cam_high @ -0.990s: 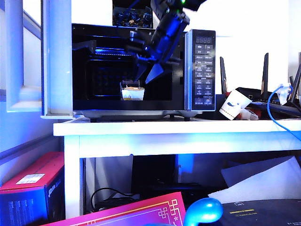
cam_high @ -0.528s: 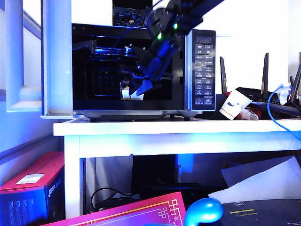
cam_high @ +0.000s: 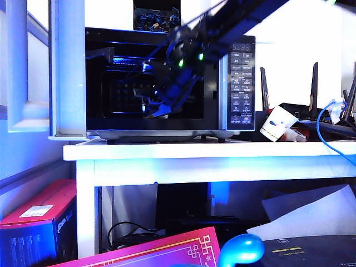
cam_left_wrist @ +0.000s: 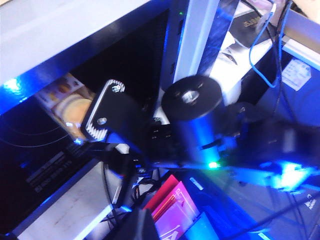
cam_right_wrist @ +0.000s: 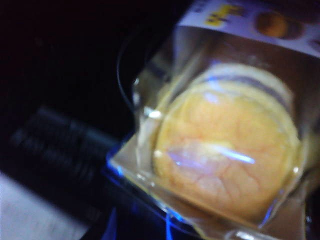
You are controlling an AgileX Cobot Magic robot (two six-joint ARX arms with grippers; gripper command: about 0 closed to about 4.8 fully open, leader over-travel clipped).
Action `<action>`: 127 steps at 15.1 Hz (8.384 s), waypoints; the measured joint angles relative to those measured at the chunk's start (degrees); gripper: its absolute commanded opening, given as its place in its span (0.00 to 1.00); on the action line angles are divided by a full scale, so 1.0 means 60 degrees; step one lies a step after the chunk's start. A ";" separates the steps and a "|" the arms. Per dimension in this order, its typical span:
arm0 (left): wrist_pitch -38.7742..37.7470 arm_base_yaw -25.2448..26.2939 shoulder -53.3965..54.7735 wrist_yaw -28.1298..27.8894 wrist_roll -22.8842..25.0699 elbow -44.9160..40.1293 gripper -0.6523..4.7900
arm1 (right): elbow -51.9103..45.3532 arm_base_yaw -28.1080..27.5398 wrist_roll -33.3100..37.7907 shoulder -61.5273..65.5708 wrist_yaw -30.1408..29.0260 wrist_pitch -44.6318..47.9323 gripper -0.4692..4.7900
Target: Open the microwave door, place the box of snacks from the top of the microwave inside, then close the microwave door.
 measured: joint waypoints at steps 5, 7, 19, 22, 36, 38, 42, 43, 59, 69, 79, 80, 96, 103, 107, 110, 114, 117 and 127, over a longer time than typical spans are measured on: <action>-0.0004 0.0000 -0.0004 -0.0004 0.0000 0.0000 0.11 | -0.0011 0.0000 0.0098 0.0386 0.0153 0.1555 0.35; -0.0015 0.0000 0.0000 -0.0004 -0.0004 0.0000 0.11 | -0.0007 -0.0015 0.0098 0.0386 0.0189 0.2368 0.35; -0.0226 -0.0004 -0.0787 0.0004 -0.0419 0.0149 0.11 | -0.0011 -0.0047 0.0106 -0.3067 0.0215 -0.5125 0.29; -0.0794 -0.0007 -0.2215 -0.0138 -0.0648 0.0222 0.11 | 0.0007 -0.0047 0.0219 -0.5096 0.0244 -0.5213 0.08; -0.4149 -0.0004 -0.3169 -0.1763 -0.1086 -0.1446 0.11 | 0.0044 -0.0062 0.0382 -1.0404 0.1475 -0.4506 0.08; -0.4149 -0.0004 -0.3013 -0.2317 -0.1049 -0.2109 0.11 | 0.0033 -0.0062 0.0386 -1.0404 0.1475 -0.4605 0.08; -0.4069 -0.0004 -0.2747 -0.2208 -0.1024 -0.2149 0.11 | 0.0033 -0.0062 0.0382 -1.0408 0.1472 -0.4615 0.08; -0.3912 -0.0004 -0.2630 -0.1949 -0.1002 -0.2149 0.11 | 0.0033 -0.0062 0.0382 -1.0415 0.1472 -0.4612 0.08; 0.0379 -0.0018 -0.1016 0.1122 -0.0576 -0.2153 0.11 | 0.0033 -0.0062 0.0390 -1.0422 0.1450 -0.4572 0.08; 0.3832 -0.1271 0.0459 0.0528 -0.0554 -0.2153 0.11 | 0.0033 -0.0062 0.0390 -1.0429 0.1453 -0.4167 0.08; 0.7493 -0.1810 0.1639 -0.3238 -0.0619 -0.2157 0.11 | 0.0033 -0.0062 0.0390 -1.0462 0.1450 -0.4164 0.08; 0.7646 -0.1825 0.1672 -0.3395 -0.0619 -0.2157 0.11 | 0.0033 -0.0058 0.0390 -1.0484 0.1450 -0.4164 0.08; 0.7104 -0.2211 -0.1188 -0.5457 -0.0630 -0.2146 0.11 | 0.0029 -0.0062 -0.0168 -1.1315 0.1472 -0.4907 0.08; 0.1035 -0.3821 -0.8958 -0.5770 -0.0867 -0.2084 0.11 | 0.0000 -0.0066 -0.1071 -1.3067 0.1483 -0.7544 0.08; -0.2441 -0.3825 -1.1945 -0.6244 -0.1242 -0.2098 0.11 | -0.1195 -0.0066 -0.1115 -1.4892 0.1453 -0.8517 0.08; -0.3515 -0.3825 -1.3194 -0.6360 -0.1406 -0.3402 0.11 | -0.5431 -0.0073 -0.1031 -1.7245 0.0831 -0.7111 0.08; -0.1592 -0.3825 -1.5063 -0.5486 -0.1927 -0.8619 0.11 | -1.1726 -0.0073 -0.0444 -2.0141 0.0765 -0.3242 0.08; 0.3319 -0.3825 -1.5941 -0.4572 -0.1982 -1.3784 0.11 | -1.5577 -0.0073 0.0379 -2.1686 0.1180 -0.0871 0.08; 0.8080 -0.3821 -1.5478 -0.4714 -0.2809 -2.0560 0.11 | -2.0935 -0.0062 0.1228 -2.2480 0.1228 -0.0277 0.08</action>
